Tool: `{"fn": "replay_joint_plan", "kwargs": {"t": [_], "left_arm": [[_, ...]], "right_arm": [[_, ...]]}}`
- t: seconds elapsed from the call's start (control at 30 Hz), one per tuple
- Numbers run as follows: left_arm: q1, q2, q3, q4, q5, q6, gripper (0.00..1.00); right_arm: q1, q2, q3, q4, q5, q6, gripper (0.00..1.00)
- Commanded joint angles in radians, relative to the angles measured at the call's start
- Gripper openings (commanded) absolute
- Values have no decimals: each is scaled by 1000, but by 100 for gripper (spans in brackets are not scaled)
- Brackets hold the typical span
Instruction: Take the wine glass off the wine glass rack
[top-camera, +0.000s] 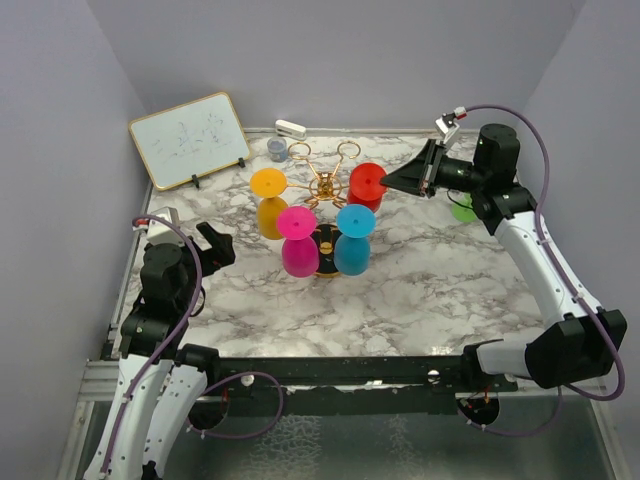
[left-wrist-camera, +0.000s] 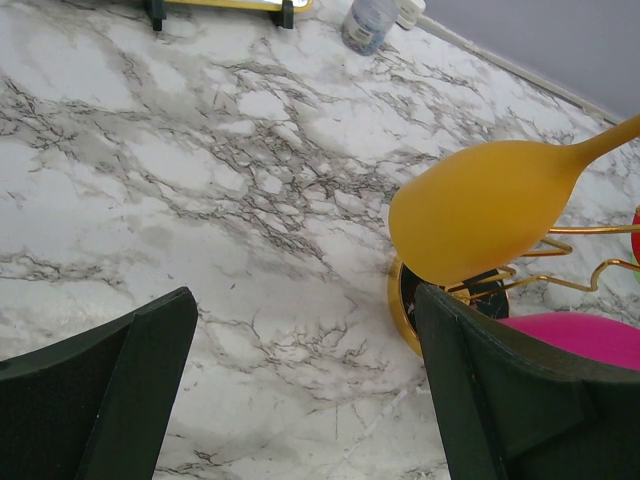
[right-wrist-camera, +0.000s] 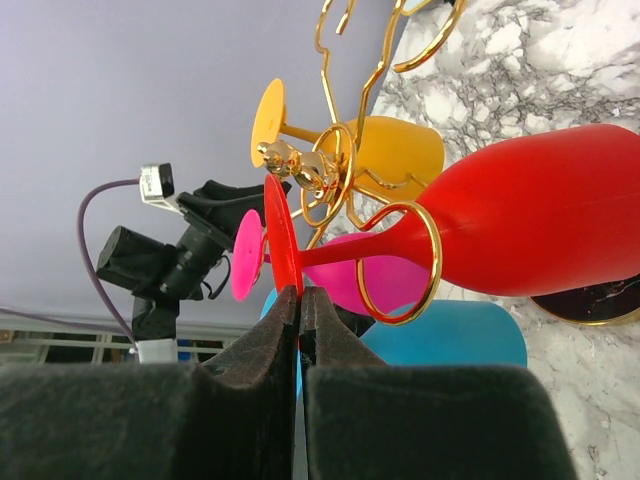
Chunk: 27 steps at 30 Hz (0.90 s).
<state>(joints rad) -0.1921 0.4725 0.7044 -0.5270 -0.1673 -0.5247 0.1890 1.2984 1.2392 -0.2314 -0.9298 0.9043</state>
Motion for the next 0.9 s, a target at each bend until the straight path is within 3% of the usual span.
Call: {"fn": "replay_joint_plan", "kwargs": {"t": [0.0,0.87], "left_arm": [[-1,3,-8,8,-9,-1,92],[-1,1,-9,8,-8,-1,92]], "right_arm": [[11,19,44,-8,-48,-9,1],[16,27,3,-25,-63,10,1]]}}
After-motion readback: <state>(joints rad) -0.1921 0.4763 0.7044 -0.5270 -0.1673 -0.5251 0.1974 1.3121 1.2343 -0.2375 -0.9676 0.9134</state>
